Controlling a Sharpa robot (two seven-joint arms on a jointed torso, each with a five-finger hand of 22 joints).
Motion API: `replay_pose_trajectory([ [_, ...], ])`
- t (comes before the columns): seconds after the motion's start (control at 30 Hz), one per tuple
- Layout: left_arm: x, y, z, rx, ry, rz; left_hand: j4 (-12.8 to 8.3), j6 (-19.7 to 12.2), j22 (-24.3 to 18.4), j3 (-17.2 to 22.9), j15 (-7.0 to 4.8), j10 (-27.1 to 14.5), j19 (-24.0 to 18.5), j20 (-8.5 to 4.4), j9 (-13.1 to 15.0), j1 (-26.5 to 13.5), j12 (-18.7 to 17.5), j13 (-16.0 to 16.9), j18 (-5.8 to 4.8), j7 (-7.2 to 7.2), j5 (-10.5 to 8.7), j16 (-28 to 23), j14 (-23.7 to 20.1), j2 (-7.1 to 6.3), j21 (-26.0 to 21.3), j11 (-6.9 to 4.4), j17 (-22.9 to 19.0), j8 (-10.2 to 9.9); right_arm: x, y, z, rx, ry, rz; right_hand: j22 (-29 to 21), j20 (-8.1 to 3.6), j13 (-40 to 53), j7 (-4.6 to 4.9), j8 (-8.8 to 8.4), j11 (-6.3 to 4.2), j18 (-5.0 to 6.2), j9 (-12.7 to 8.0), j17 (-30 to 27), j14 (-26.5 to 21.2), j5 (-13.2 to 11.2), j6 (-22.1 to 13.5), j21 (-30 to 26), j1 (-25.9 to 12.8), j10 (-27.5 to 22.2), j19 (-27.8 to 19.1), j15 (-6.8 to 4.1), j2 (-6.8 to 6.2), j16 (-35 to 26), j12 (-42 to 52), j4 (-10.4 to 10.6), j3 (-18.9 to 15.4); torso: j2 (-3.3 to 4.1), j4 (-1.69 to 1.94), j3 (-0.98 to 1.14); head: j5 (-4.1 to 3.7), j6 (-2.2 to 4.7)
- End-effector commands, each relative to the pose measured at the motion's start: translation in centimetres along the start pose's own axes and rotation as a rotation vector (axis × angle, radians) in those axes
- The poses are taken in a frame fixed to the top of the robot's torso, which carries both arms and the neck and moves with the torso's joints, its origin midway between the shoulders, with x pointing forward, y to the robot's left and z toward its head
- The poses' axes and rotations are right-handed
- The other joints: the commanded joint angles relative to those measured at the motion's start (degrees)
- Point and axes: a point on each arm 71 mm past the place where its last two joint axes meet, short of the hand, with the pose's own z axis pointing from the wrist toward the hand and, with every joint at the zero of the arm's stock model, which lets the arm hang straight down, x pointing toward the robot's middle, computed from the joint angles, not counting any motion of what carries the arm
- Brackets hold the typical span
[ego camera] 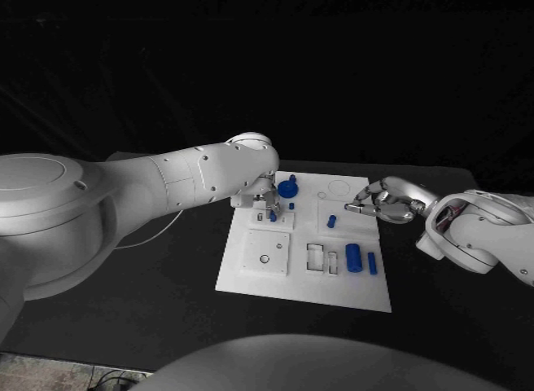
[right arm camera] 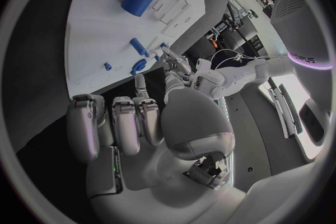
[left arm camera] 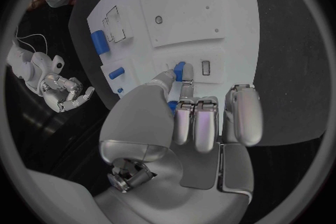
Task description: Assemble the parts on the task board
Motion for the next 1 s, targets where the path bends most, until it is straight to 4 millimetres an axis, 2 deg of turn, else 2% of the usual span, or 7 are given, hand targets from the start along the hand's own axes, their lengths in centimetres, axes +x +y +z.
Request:
replay_pose_trajectory([
  [0.03,0.47,1.06,0.13,-0.160,0.008,0.012,-4.75,0.00,11.73,5.05,-0.32,5.96,1.52,-0.56,0.02,0.30,0.14,15.06,-0.20,-0.17,0.17,0.14,6.00,-0.05,-0.35,-0.54,15.07,0.19,0.09,0.01,-0.02,-0.008,0.007,-0.002,12.53,0.40,15.08,0.07,0.30,0.52,1.12,0.09,15.10,6.08,-0.20,0.16,-0.34,0.56,5.96,0.80,0.36,0.15,0.20,0.16,0.00,-0.46,0.00,0.00,0.02,-0.01,-0.01],
  [0.8,0.63,1.38,0.09,-0.136,0.001,-0.011,-5.29,0.24,11.72,5.79,-0.39,5.96,1.53,-0.61,0.69,0.19,0.14,15.06,-0.19,-0.27,0.73,0.14,6.00,-0.71,-0.46,-0.64,15.07,0.45,0.10,-0.18,-0.03,-0.001,0.000,-0.003,12.50,0.40,15.08,0.07,0.31,0.52,1.14,0.12,15.10,6.08,-0.21,0.14,-0.41,0.71,5.96,0.74,0.36,0.16,0.20,0.16,-0.04,-0.46,-0.02,-0.03,-0.01,0.06,-0.01],
  [1.0,0.68,1.44,0.03,-0.132,-0.002,-0.015,-5.35,0.27,11.73,5.90,-0.40,5.96,1.56,-0.62,0.78,0.15,0.14,15.06,-0.19,-0.27,0.83,0.14,6.00,-0.80,-0.42,-0.65,15.07,0.48,0.10,-0.26,0.00,0.000,-0.002,-0.003,12.50,0.40,15.08,0.07,0.31,0.52,1.14,0.12,15.10,6.08,-0.21,0.14,-0.41,0.71,5.96,0.74,0.36,0.16,0.20,0.16,-0.04,-0.46,-0.08,-0.01,0.05,0.12,-0.01],
])
